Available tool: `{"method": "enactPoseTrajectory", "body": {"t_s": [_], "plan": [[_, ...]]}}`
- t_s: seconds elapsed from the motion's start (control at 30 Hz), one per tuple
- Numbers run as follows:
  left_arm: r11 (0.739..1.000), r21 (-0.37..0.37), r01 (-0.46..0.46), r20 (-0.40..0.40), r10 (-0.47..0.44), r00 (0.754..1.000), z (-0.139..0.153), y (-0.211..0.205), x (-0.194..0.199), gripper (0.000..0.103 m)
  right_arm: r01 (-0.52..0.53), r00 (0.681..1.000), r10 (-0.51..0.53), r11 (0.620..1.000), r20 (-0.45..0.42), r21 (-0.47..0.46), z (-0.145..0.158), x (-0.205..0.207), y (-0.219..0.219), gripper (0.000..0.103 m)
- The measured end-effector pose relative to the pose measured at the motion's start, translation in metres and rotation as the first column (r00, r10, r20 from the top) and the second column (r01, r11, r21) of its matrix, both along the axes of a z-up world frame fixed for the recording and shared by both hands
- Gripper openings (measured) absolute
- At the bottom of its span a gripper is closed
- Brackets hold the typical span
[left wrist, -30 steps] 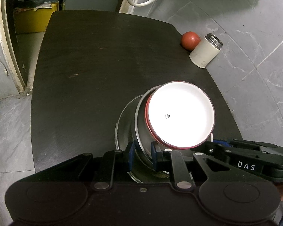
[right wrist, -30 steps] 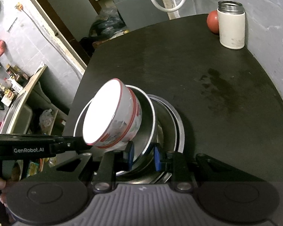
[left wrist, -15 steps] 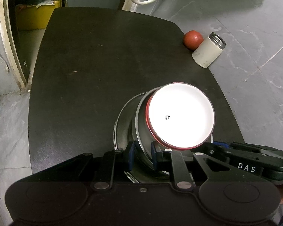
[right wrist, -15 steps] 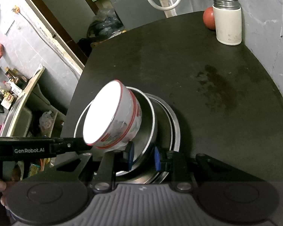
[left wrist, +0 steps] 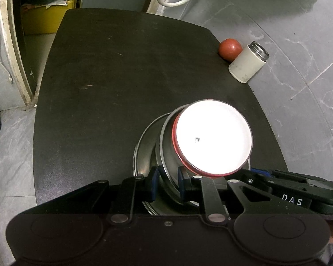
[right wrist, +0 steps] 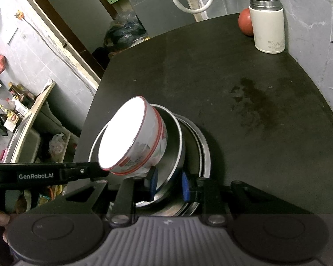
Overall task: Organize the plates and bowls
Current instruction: 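Lower the steel bowl onto the plate stack with the right gripper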
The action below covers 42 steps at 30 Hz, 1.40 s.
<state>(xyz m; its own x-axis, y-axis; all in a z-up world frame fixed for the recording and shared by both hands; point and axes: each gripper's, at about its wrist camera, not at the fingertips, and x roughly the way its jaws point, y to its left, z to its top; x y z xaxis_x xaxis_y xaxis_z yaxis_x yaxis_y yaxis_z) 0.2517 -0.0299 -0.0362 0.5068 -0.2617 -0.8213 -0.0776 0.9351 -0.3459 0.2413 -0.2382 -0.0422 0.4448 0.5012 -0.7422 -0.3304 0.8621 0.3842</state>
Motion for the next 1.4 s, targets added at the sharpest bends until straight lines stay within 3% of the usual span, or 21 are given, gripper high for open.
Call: {"method": "enactPoseTrajectory", "body": {"t_s": [1.07,1.4], "plan": [[1.000,-0.001,0.001,0.007,-0.001,1.000,0.002,0.003,-0.002,0.020,0.028,0.999,-0.028,1.000,0.040,0.005,0.001,-0.007,-0.001,0.033],[1.000,0.006,-0.006,0.020,0.006,1.000,0.006,0.005,-0.006,0.028,0.046,0.998,-0.046,0.999,0.045,0.012,0.003,-0.012,-0.004,0.039]]}}
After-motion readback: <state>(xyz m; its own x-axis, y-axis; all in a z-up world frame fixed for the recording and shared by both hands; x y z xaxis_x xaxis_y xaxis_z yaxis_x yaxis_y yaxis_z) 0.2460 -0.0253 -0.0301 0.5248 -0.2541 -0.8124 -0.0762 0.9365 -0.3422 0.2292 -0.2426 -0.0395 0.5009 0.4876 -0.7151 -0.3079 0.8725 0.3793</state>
